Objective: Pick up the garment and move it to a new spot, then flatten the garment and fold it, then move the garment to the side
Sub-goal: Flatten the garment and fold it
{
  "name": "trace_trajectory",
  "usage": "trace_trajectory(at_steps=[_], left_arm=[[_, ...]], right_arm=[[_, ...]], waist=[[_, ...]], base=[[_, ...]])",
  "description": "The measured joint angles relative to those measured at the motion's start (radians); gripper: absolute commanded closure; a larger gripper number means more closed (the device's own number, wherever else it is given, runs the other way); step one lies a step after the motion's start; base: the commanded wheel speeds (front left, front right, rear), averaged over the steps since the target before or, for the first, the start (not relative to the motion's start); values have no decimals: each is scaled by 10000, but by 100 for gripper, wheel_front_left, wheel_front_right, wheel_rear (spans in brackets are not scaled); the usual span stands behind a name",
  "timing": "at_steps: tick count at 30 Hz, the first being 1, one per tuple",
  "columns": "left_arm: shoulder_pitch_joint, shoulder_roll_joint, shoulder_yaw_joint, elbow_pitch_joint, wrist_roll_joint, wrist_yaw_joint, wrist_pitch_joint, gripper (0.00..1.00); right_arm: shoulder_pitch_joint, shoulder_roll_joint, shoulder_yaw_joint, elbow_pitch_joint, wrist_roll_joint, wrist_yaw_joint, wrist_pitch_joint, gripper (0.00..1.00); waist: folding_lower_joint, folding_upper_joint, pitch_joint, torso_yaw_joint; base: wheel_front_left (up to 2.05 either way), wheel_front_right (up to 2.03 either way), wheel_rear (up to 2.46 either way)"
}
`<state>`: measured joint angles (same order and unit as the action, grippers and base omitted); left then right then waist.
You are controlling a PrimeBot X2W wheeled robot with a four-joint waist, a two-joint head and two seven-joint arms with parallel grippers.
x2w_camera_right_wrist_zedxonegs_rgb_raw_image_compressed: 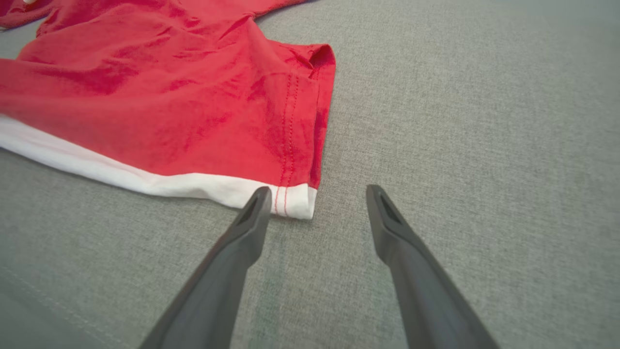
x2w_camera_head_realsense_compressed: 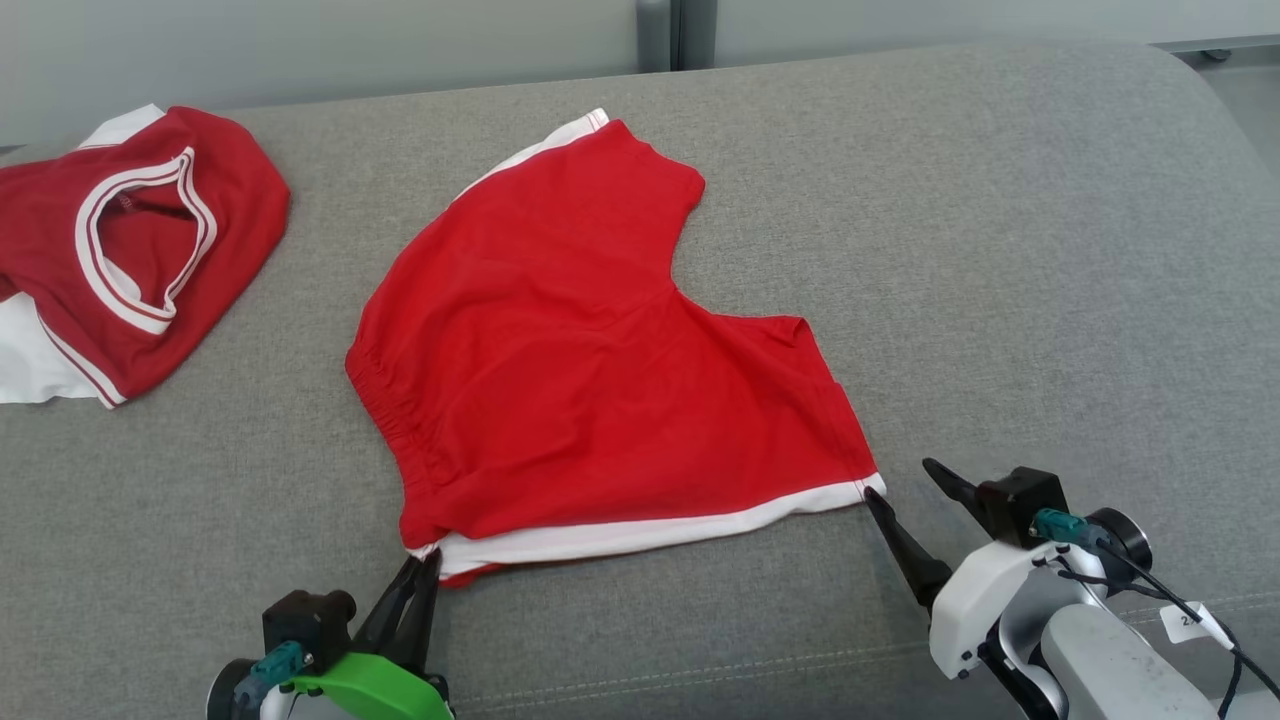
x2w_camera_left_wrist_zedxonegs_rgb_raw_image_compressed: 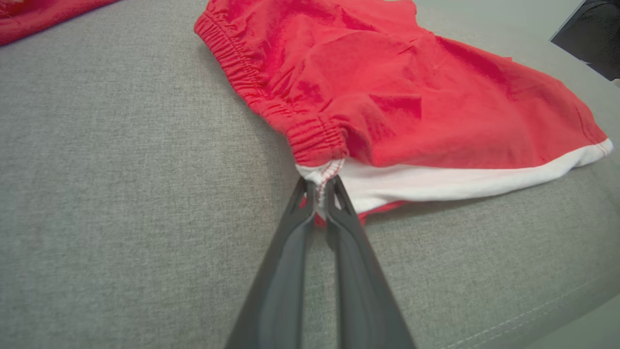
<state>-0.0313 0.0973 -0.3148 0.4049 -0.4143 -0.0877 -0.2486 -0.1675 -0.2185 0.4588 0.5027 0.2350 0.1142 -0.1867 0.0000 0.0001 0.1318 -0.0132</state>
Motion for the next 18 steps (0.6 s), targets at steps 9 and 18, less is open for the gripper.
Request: trace_trajectory(at_steps=[9,18], left_arm=[[-162,-121,148,-88,58,-4,-2,100],[-208,-167,192,-88,90,-15,-2,100]], right_arm=[[-502,71,347,662,27,88,-6,17],[-738,341,617,1260,224,90,-21,57]], waist=[[0,0,192,226],[0,0,261,353]], base=[[0,0,0],[0,0,0]])
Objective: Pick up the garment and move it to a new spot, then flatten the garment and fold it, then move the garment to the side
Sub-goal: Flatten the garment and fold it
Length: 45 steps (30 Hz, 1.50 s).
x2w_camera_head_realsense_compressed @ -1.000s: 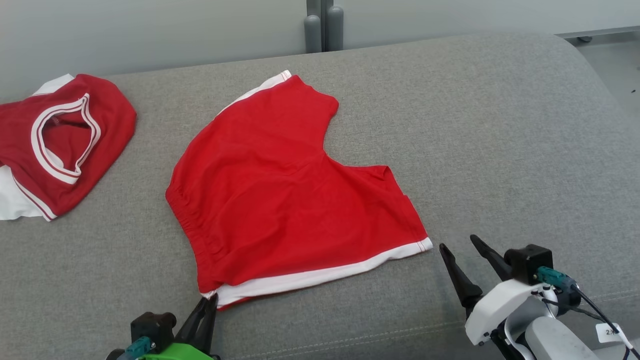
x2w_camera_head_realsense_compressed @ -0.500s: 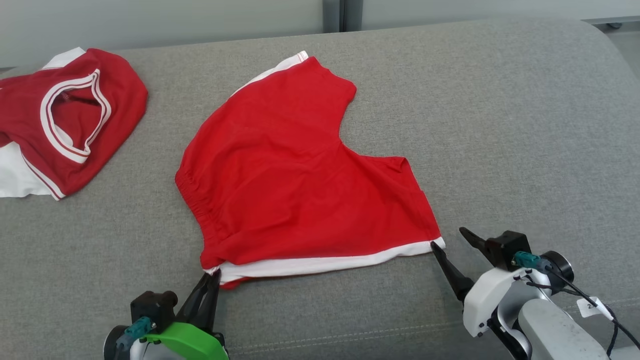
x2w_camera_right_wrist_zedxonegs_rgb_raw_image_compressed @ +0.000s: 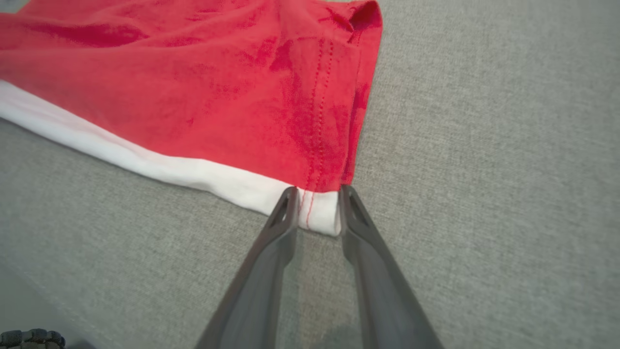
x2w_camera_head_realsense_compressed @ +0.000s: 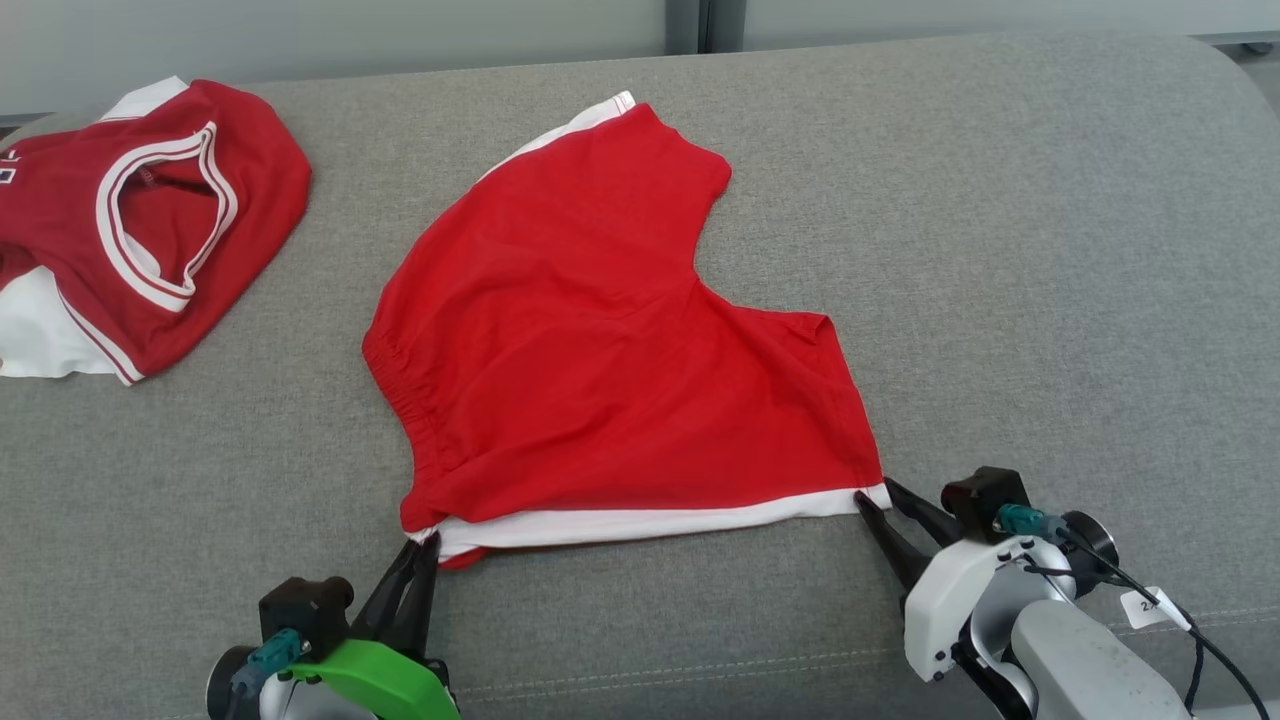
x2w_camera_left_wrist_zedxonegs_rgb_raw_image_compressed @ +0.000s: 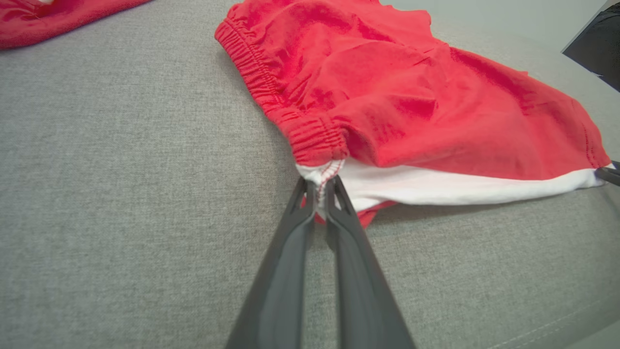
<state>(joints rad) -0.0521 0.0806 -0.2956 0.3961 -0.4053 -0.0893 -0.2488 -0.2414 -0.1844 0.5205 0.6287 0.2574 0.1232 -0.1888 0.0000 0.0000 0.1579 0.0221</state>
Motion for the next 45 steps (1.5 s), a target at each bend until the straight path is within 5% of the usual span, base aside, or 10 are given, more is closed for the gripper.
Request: trace_trajectory(at_steps=[9,31,45], left_arm=[[-3,-33,94,6,56,-73,0,100],[17,-263,1053,-1335,-140,-88,-19,100],[1317,-255,1457,-2428,56,-88,-27,100]], right_arm=[[-184,194,196,525,552,2,-50,100],[-342,180,-261,-899,2034,13,-585,100],[930,-637,460,-2972,2504,13,-585,100]], waist=[[0,0,-2,1],[0,0,-630,-242],[0,0,-1262,-496]], base=[[0,0,0],[0,0,0],[0,0,0]])
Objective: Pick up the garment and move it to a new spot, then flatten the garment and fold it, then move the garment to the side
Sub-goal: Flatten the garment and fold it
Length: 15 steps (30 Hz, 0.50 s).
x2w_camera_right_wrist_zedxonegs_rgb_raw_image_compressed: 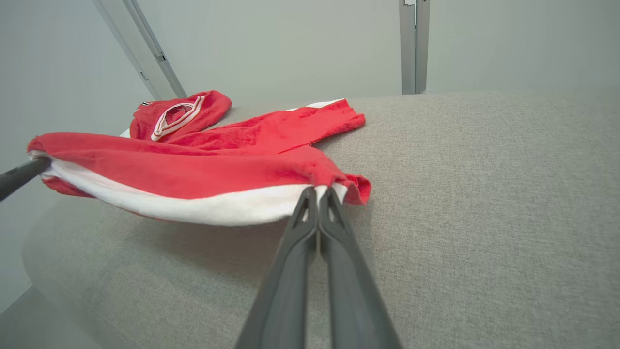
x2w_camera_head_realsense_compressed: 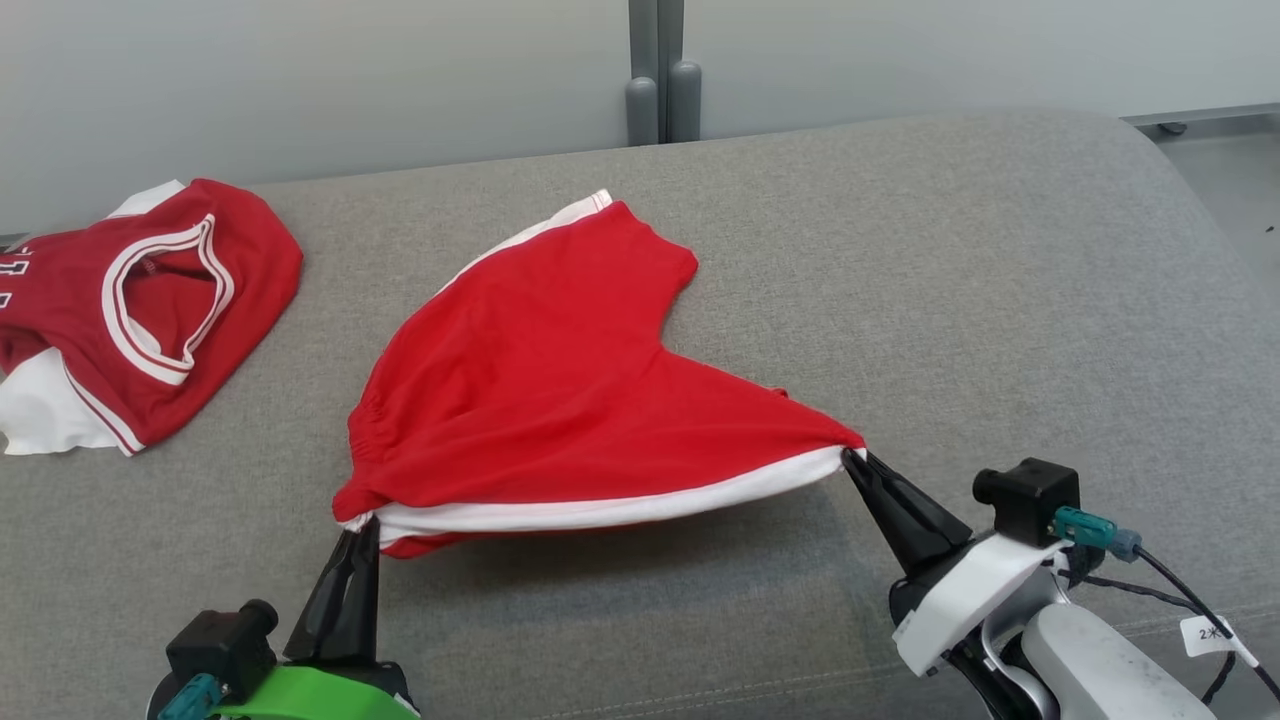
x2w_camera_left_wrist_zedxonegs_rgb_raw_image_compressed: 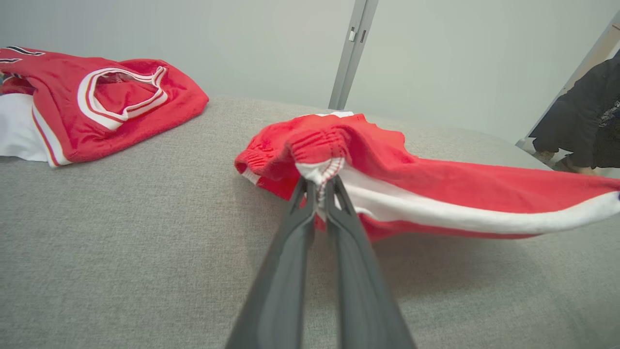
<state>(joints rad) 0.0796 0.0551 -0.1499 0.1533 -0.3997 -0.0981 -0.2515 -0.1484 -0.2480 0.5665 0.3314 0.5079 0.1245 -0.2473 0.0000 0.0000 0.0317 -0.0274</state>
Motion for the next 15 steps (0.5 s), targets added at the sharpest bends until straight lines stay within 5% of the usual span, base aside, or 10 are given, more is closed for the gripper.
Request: trace_trajectory(at_steps=[15], left_arm=[[850,0,328,-1638,102,23,-2,100]], right_arm=[[722,-1229,464,-2913,474,0,119,100]], waist=[[0,0,-576,-348]], base=[[0,0,0]])
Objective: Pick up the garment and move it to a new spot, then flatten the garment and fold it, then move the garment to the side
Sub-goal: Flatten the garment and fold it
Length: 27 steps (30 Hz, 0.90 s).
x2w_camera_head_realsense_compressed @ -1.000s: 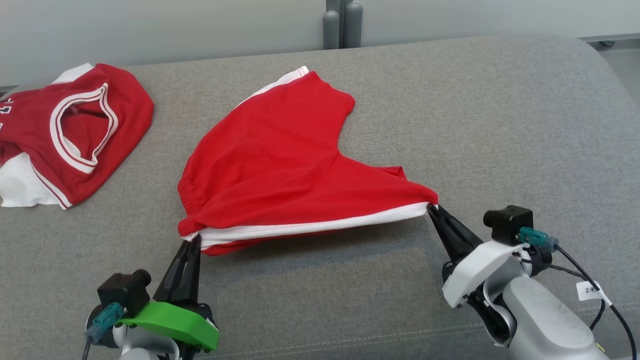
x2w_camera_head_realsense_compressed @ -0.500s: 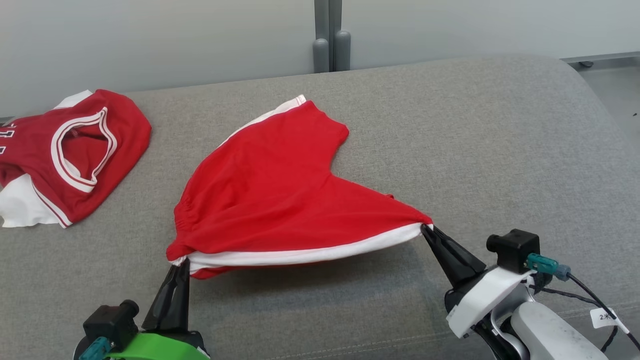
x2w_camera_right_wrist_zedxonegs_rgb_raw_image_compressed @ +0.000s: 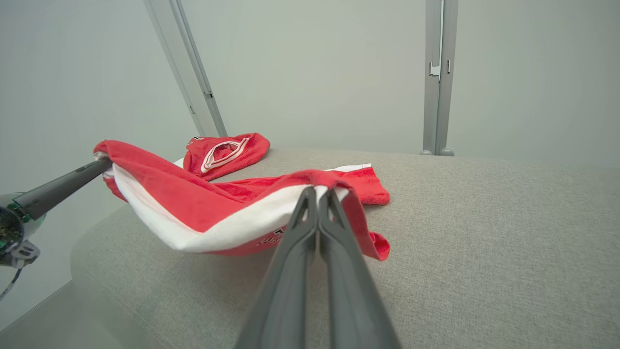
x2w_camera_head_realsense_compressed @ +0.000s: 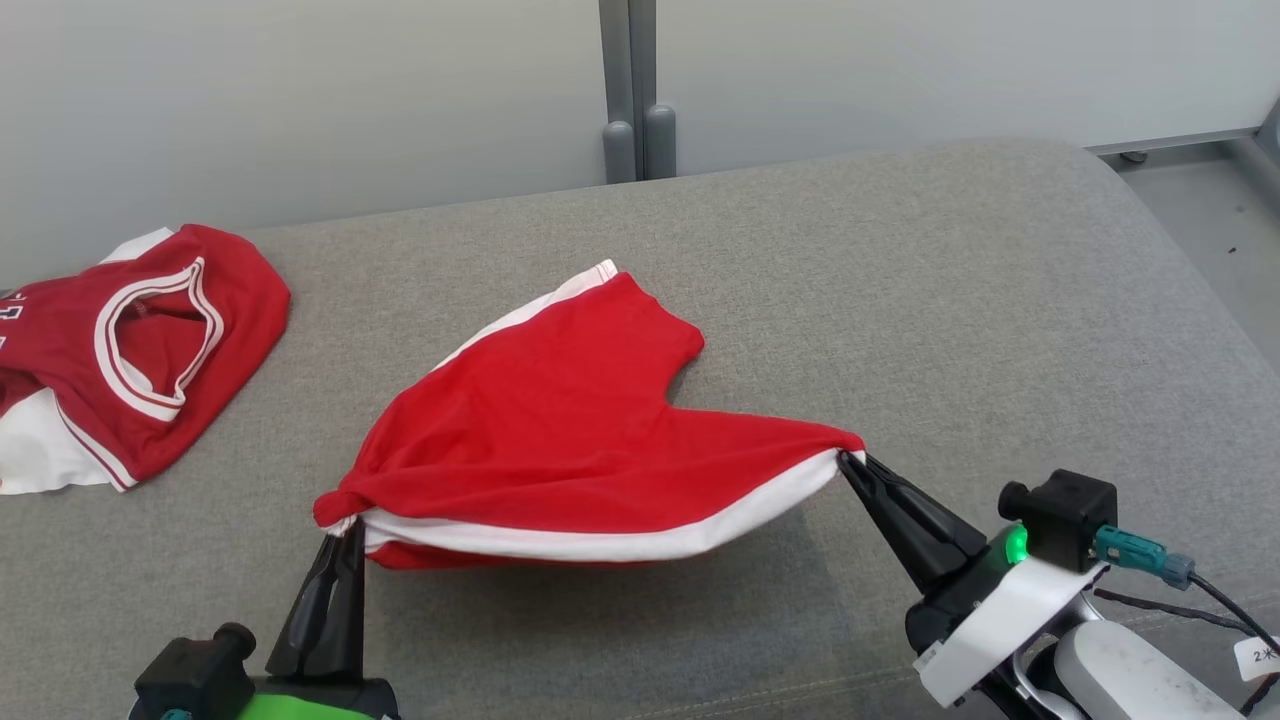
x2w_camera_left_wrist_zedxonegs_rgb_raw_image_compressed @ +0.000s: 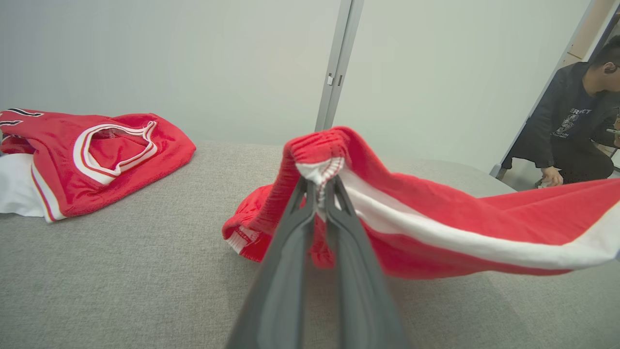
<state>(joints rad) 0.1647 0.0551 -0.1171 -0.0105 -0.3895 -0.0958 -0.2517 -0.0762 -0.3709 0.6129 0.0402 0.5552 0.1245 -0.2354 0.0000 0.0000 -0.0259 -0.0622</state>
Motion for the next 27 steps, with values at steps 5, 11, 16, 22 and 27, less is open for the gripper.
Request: trace_trajectory(at_steps=[5,11,16,22,27], left_arm=[[379,4,54,-167,0,81,0,100],[811,8,-334,-17,0,77,144,100],[819,8,-742,153,0,63,366,100],[276,-4,-819,247,-115,-6,535,100],[-817,-23,-819,357,-447,-6,786,100]], right_arm=[[370,-322,-228,-311,117,0,199,100],[668,-700,-508,-230,387,-31,568,100],[664,-640,-663,426,813,-31,880,100],[-81,-426,-924,961,1030,-109,1164,100],[-1850,-407,-984,1131,993,-107,1735,100]], waist=[[0,0,12,26],[0,0,137,178],[0,0,375,309],[0,0,812,545],[0,0,1305,789]], base=[[0,0,0],[0,0,0],[0,0,0],[0,0,0],[0,0,0]])
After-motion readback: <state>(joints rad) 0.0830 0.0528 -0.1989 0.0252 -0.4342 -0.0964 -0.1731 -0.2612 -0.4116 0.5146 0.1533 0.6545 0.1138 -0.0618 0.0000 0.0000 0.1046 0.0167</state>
